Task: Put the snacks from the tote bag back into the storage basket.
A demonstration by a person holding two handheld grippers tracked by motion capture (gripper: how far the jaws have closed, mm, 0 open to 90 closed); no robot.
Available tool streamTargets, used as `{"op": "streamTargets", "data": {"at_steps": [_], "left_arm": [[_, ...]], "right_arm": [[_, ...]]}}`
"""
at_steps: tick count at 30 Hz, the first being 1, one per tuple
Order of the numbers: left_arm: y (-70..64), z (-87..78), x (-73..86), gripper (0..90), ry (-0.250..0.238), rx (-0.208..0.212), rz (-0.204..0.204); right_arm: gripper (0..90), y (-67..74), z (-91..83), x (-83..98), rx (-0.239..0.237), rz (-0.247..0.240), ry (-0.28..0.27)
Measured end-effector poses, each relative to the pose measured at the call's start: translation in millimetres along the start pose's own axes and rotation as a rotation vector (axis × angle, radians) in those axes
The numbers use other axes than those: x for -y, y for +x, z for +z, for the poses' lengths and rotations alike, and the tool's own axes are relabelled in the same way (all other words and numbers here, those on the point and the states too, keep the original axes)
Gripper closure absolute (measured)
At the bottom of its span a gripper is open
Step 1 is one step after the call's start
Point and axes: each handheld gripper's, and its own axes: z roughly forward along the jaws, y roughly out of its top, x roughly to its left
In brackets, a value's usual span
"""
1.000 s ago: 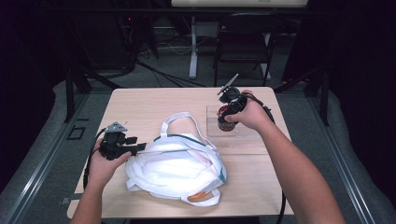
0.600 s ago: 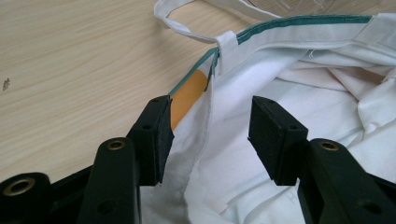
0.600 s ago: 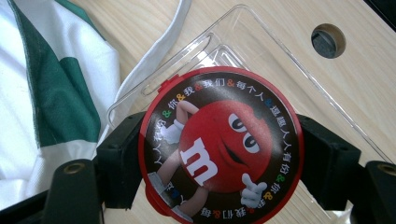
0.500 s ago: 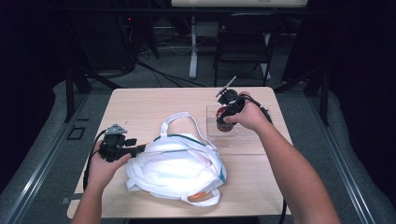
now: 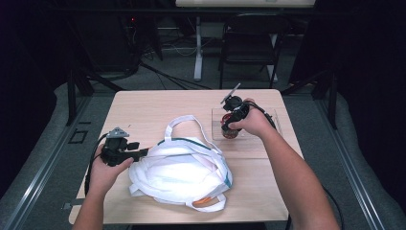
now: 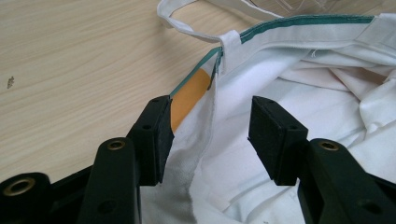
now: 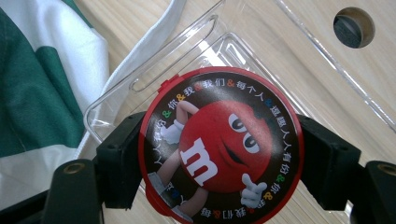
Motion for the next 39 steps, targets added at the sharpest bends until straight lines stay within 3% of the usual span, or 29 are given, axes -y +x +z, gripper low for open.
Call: {"op": "streamTargets", "data": {"at_steps": [13, 14, 17, 20, 39], "left_arm": [[-0.2, 0.7, 0.1, 49.0, 0.002, 0.000, 0.001], [-0.2, 0.7, 0.0, 49.0, 0.002, -0.001, 0.002], [-0.1, 0.8, 0.0, 49.0, 0.000, -0.001, 0.002], [-0.1, 1.1, 0.0, 49.1, 0.005, 0.000, 0.001], [0.4, 1.0, 0.2, 49.1, 0.009, 0.002, 0.005]], "right_arm": [[25.2, 4.2, 19.8, 2.1, -0.010, 0.013, 0.001], [25.2, 3.9, 20.6, 1.3, -0.010, -0.008, 0.026], [25.2, 4.5, 24.4, 1.5, -0.011, -0.016, 0.033], [25.2, 4.8, 28.8, 2.9, -0.021, 0.002, 0.021], [25.1, 7.6, 42.7, 0.1, -0.018, -0.028, 0.050]]}}
